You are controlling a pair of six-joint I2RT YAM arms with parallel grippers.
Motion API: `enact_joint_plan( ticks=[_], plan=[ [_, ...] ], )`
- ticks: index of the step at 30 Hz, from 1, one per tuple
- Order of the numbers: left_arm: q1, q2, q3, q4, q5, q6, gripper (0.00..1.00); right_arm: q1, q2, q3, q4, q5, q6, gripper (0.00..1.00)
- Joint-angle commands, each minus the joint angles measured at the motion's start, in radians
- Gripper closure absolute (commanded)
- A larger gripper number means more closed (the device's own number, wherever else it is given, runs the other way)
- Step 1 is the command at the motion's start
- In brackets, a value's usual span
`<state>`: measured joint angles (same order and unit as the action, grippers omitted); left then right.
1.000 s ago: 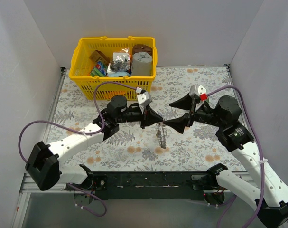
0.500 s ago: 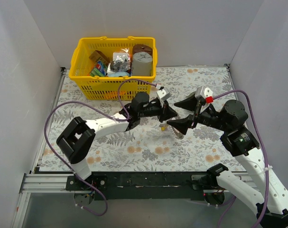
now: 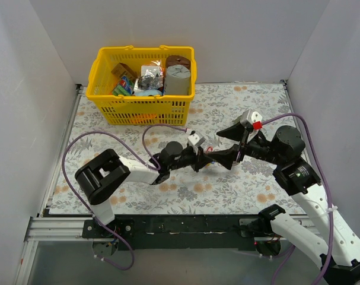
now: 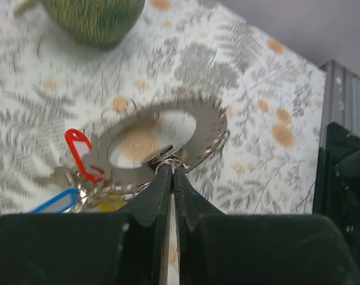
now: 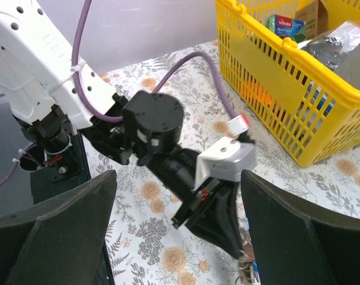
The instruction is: Put the keys on the keyring
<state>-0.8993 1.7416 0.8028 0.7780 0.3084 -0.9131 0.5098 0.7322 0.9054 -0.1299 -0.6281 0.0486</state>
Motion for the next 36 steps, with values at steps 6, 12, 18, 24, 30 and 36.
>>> enact_joint_plan(
  ticks=[6,12,18,24,30,36],
  plan=[
    [-0.076,-0.135,-0.258,0.136,-0.199,-0.061,1.0,-0.005,0.001,-0.028,0.055,-0.022,0.007,0.08],
    [-0.093,-0.182,-0.281,0.074,-0.189,-0.061,1.0,-0.005,0.013,-0.031,0.078,-0.041,0.019,0.08],
    [-0.095,-0.235,-0.304,0.08,-0.176,-0.044,0.7,-0.005,0.01,-0.034,0.087,-0.041,0.03,0.07],
    [-0.095,-0.318,-0.32,0.046,-0.227,-0.05,0.02,-0.005,0.013,-0.037,0.09,-0.041,0.034,0.06],
    [-0.095,-0.369,-0.329,0.023,-0.235,-0.043,0.02,-0.005,0.018,-0.04,0.099,-0.044,0.036,0.05],
    [-0.078,-0.381,-0.315,-0.031,-0.22,-0.065,0.02,-0.005,0.029,-0.042,0.084,-0.021,0.033,0.04]
  ],
)
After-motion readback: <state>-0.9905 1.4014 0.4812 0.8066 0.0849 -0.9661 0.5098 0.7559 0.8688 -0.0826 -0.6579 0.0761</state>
